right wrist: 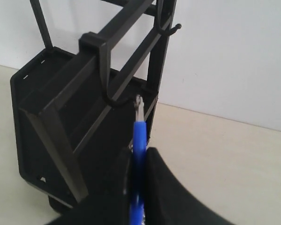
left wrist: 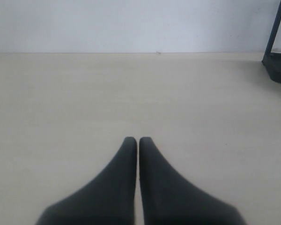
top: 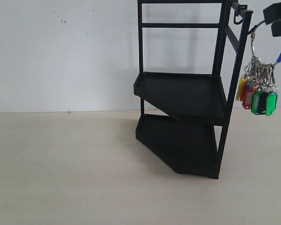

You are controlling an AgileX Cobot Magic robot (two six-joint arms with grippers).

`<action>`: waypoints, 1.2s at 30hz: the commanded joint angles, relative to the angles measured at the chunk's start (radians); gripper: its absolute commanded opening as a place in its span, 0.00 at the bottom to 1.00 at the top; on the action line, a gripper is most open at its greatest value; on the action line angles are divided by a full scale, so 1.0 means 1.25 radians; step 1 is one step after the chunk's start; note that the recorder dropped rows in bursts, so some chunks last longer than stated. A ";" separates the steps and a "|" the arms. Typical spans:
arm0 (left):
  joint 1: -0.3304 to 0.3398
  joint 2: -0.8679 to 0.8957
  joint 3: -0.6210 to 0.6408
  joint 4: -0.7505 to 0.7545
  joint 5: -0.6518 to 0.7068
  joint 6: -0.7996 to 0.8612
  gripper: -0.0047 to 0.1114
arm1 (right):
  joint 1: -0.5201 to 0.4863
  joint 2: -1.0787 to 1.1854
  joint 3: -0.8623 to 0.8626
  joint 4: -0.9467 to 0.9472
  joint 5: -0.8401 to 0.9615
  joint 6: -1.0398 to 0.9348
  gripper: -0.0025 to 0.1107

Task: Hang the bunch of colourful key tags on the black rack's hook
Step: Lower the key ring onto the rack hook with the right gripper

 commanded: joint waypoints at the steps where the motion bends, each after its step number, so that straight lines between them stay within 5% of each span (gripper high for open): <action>1: 0.003 -0.002 -0.001 -0.007 -0.012 -0.008 0.08 | -0.001 -0.003 -0.008 0.009 0.015 -0.007 0.02; 36: 0.003 -0.002 -0.001 -0.007 -0.012 -0.008 0.08 | -0.001 -0.002 -0.053 0.076 0.108 0.006 0.02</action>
